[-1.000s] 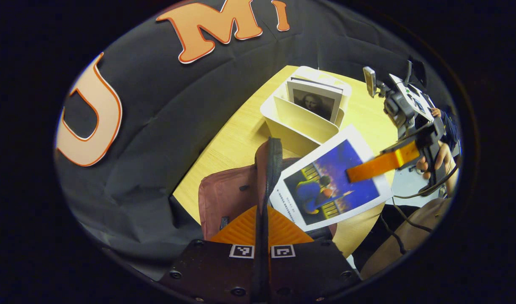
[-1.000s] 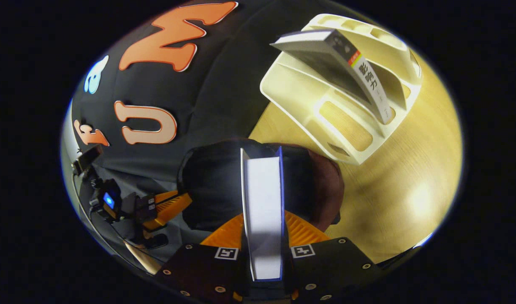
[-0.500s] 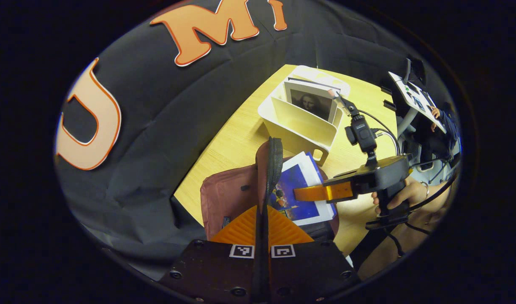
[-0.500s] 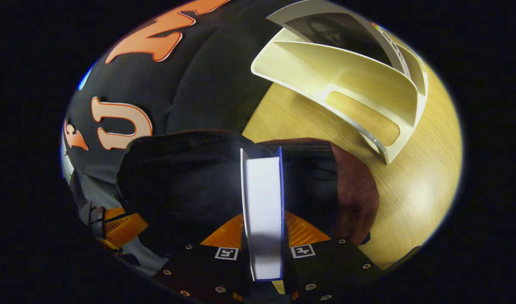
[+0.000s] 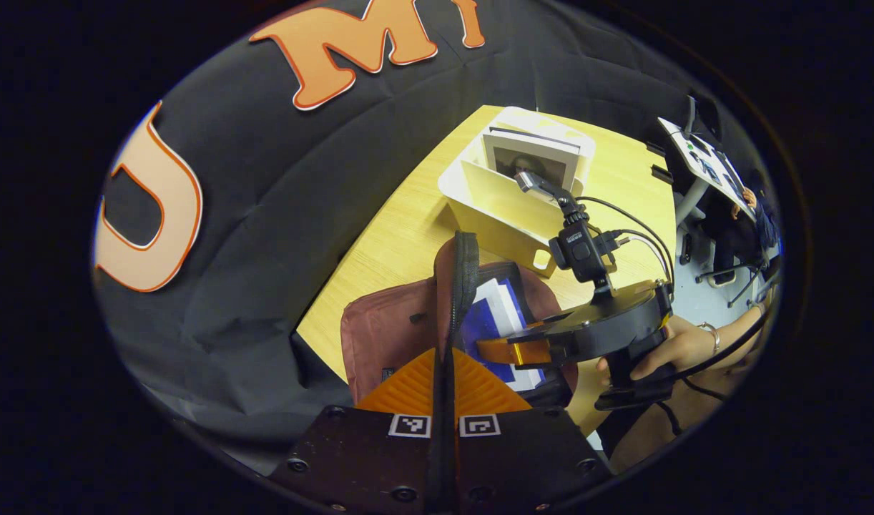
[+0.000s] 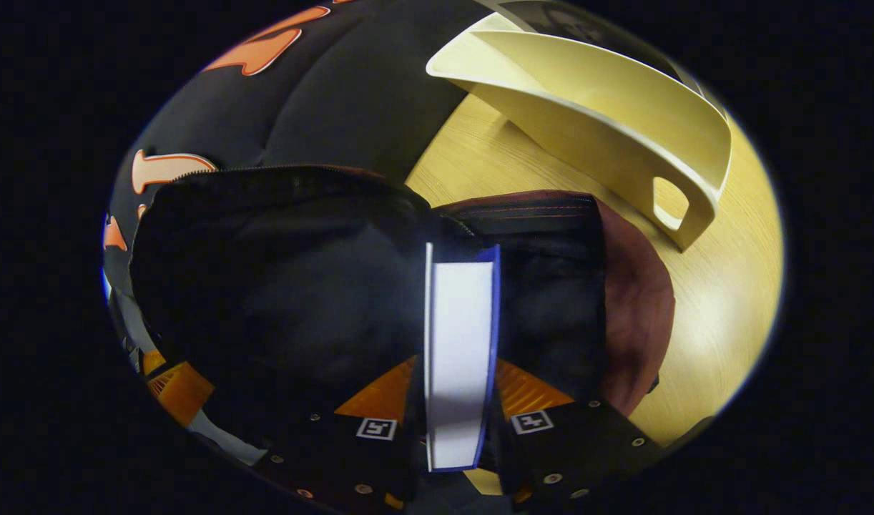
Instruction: Open the schoolbag, grab two books from the bookshelf and put them into the schoolbag.
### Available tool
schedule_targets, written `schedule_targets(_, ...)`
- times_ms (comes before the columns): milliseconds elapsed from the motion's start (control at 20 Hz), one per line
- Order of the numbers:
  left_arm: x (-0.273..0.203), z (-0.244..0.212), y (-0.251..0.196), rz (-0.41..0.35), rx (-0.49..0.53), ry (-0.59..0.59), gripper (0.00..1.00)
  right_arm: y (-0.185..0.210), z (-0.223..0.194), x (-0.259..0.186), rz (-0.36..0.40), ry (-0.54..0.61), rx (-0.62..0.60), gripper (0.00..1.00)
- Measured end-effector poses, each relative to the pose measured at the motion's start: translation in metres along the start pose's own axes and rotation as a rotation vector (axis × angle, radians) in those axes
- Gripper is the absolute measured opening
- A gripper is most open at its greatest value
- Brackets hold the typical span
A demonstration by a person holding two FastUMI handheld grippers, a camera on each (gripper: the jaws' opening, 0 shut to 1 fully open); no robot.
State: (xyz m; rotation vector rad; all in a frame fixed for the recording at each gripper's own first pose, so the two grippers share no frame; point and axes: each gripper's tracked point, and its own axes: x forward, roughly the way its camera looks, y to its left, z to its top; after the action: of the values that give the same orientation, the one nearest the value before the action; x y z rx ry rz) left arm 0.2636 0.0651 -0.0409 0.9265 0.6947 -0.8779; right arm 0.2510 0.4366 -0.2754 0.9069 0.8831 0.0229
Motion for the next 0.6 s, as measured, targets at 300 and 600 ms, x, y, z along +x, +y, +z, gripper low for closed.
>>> schedule_targets(300, 0.001, -0.002, 0.001, -0.010, -0.020, 0.002, 0.00, -0.018, -0.001, -0.014, -0.074, 0.060, -0.003, 0.97)
schedule_targets(600, 0.001, -0.005, 0.003, -0.027, -0.049, -0.006, 0.00, -0.029, 0.019, -0.029, -0.068, 0.055, -0.014, 0.98)
